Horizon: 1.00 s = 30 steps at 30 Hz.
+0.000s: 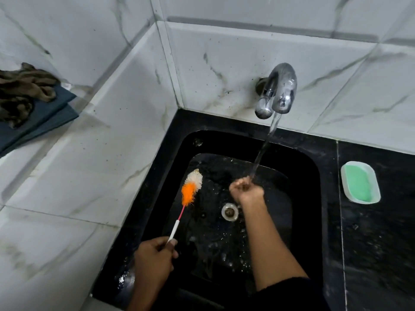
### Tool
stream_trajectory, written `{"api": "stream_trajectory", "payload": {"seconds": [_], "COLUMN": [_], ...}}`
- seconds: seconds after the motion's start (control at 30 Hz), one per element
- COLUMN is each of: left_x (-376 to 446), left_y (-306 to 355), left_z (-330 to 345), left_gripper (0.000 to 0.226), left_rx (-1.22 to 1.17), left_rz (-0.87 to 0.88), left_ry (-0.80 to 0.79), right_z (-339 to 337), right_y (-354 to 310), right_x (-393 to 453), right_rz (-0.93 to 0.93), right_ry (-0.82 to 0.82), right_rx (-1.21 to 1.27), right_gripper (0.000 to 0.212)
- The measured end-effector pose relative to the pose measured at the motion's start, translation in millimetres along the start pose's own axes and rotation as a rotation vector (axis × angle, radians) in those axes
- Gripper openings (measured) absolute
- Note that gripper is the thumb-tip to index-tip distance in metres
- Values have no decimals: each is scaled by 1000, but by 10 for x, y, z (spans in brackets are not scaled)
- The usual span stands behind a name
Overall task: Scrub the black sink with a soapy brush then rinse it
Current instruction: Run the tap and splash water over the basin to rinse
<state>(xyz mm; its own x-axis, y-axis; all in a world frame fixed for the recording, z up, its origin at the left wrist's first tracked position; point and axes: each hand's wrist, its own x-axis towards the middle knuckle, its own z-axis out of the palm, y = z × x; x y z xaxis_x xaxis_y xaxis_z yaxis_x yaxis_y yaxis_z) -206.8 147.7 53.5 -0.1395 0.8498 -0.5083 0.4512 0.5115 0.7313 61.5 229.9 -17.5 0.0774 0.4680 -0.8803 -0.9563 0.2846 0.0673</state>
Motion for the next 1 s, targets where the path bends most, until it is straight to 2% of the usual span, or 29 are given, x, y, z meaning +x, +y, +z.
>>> {"api": "stream_trajectory", "payload": {"seconds": [0.13,0.27,0.33,0.47,0.57,0.73,0.87,1.0], "left_x": [53,76,96,167,190,188,176,170], "left_y": [50,119,138,144,163,233,276,309], "left_z": [92,151,165,196,241,288,308,319], "left_gripper": [26,30,28,28,27,23,21,19], "left_rx": [-27,8,17,0,-14,-10,-20,-57], "left_rz": [-4,35,47,51,38,48,45,36], "left_ry": [-4,-22,-33,-42,-49,-49,-43,-52], "right_z": [32,365,377,66,-108,-46,165,216], "right_y": [-114,-565,-777,-852,-584,-45,-21,-599], "right_x": [26,23,32,52,28,63,12,-75], "right_rz": [13,-135,-221,-306,-198,37,55,-80], "right_ry": [-39,-145,-109,-15,41,5,-129,-254], "right_rx": [-10,-22,37,-44,-218,-282,-146,113], "right_gripper": [35,48,41,43,40,38,29,32]}}
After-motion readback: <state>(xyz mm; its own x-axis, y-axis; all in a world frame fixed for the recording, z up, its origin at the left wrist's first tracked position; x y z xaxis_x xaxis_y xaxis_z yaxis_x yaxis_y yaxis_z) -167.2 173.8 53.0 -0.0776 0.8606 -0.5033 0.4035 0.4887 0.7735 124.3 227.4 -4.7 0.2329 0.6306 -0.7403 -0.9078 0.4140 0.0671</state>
